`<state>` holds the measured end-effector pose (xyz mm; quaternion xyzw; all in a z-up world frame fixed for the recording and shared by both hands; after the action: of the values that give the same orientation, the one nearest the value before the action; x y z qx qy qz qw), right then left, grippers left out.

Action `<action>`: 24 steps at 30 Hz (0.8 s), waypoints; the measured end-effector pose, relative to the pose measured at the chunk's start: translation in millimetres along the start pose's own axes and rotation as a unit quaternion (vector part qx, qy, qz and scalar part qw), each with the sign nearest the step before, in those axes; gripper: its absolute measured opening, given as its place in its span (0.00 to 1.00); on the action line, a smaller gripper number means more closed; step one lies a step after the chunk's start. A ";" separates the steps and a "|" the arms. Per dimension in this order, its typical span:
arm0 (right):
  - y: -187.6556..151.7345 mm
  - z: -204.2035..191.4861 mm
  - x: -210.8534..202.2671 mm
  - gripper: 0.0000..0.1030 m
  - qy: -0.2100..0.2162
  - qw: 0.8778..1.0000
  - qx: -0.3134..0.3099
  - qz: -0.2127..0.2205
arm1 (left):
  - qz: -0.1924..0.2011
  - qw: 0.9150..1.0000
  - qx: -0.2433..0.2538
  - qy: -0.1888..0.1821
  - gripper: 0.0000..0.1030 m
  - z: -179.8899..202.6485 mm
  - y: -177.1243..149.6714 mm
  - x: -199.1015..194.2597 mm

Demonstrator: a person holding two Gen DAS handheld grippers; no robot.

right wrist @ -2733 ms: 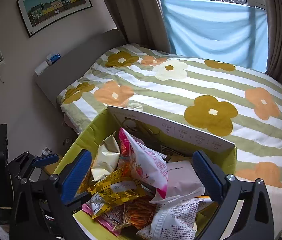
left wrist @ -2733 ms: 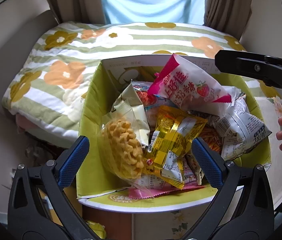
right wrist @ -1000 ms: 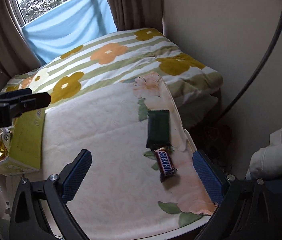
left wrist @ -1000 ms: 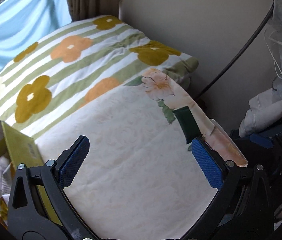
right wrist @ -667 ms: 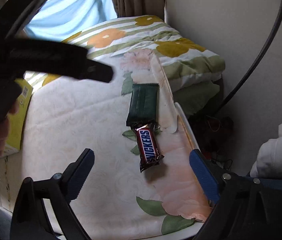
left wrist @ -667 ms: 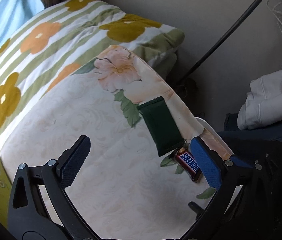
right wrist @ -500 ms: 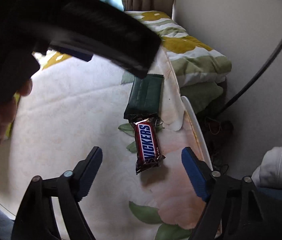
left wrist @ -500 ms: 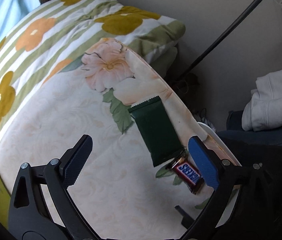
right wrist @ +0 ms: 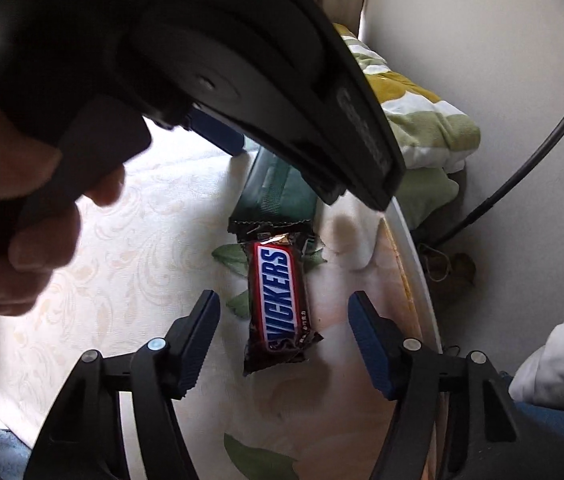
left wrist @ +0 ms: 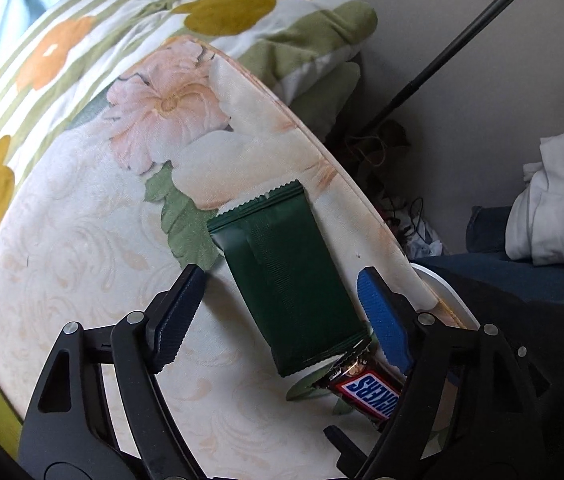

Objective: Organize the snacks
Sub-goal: 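Grasp the green bar with the left tool while the right grasps the Snickers bar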

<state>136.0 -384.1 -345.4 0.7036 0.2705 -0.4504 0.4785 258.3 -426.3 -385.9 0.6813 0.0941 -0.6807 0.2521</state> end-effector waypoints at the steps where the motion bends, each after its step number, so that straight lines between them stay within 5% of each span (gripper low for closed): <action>1: -0.1 0.4 -0.8 0.60 0.002 1.000 -0.002 0.000 | -0.001 1.000 0.001 0.002 0.75 0.3 0.5 0.4; 6: 2.2 -2.4 -0.1 0.59 0.000 1.000 -0.008 0.003 | -0.002 0.999 0.025 0.033 0.54 1.7 1.8 0.4; 13: 3.9 -2.2 0.1 0.58 0.001 1.000 -0.012 0.003 | -0.007 0.999 0.021 0.026 0.47 -4.1 1.7 -2.6; 19: 4.0 -7.3 14.3 0.35 -0.007 1.000 -0.030 -0.005 | -0.001 1.000 0.013 0.019 0.46 -5.7 1.9 -7.0; 24: 6.9 -8.2 14.9 0.25 -0.004 0.999 -0.039 -0.007 | 0.007 1.000 0.001 0.023 0.46 -13.7 0.3 -14.2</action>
<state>151.3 -380.0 -354.6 0.6804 0.2907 -0.4457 0.5039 269.7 -417.0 -372.8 0.6976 0.0945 -0.6633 0.2539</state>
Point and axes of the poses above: each gripper's, at about its wrist camera, not at the fingertips, and x roughly the way its jaws point, z to its right, y to its top, the point moved 8 cm from there along x, roughly the way its jaws point, and after that the axes turned 10 degrees about x, right-handed, at the moved point
